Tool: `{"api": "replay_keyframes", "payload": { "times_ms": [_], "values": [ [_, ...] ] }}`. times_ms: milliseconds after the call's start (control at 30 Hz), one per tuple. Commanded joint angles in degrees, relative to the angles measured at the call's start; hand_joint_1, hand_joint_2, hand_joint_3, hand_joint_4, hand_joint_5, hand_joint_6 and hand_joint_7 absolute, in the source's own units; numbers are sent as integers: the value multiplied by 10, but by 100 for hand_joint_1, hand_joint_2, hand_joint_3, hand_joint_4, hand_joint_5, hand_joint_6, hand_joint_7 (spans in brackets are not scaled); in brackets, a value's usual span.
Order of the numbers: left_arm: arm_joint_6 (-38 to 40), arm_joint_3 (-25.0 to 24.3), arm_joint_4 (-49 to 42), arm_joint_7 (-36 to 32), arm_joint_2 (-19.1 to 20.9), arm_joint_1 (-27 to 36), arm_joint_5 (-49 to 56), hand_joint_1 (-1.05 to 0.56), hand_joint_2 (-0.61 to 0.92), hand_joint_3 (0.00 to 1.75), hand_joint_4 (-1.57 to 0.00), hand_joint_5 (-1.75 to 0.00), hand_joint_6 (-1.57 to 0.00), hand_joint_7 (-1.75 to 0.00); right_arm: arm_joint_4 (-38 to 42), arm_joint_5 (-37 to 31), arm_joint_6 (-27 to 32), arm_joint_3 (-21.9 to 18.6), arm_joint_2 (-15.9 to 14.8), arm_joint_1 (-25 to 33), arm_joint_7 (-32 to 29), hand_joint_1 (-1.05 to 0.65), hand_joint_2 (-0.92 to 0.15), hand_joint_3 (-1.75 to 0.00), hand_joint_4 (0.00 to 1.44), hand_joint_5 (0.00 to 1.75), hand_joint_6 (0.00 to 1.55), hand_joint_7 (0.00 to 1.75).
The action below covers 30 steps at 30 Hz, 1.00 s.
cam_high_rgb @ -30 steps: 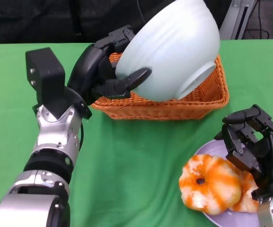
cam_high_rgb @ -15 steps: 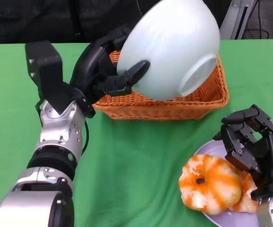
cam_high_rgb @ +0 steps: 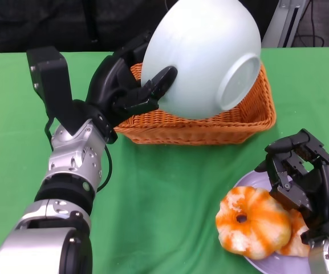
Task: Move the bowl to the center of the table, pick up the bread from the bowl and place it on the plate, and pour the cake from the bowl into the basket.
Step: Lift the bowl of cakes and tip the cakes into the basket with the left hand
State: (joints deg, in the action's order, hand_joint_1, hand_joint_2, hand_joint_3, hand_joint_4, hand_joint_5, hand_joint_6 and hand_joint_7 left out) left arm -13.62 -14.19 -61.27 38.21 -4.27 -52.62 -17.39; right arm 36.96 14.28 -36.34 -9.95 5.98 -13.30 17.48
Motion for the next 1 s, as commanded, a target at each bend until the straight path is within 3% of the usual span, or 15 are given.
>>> {"api": "replay_keyframes", "payload": {
  "times_ms": [33, 1000],
  "values": [
    [14, -12, -4, 4, 6, -27, -18, -9, 65, 101, -73, -170, -73, -155, 5, 2, -13, -2, -2, -5, 0, -9, -63, -91, 74, 162, 64, 134],
    [111, -50, -10, 4, 5, -42, -46, -6, 64, 105, -77, -160, -77, -149, 40, 7, -40, -7, -4, -18, 10, -8, -59, -98, 77, 159, 66, 135]
  ]
}}
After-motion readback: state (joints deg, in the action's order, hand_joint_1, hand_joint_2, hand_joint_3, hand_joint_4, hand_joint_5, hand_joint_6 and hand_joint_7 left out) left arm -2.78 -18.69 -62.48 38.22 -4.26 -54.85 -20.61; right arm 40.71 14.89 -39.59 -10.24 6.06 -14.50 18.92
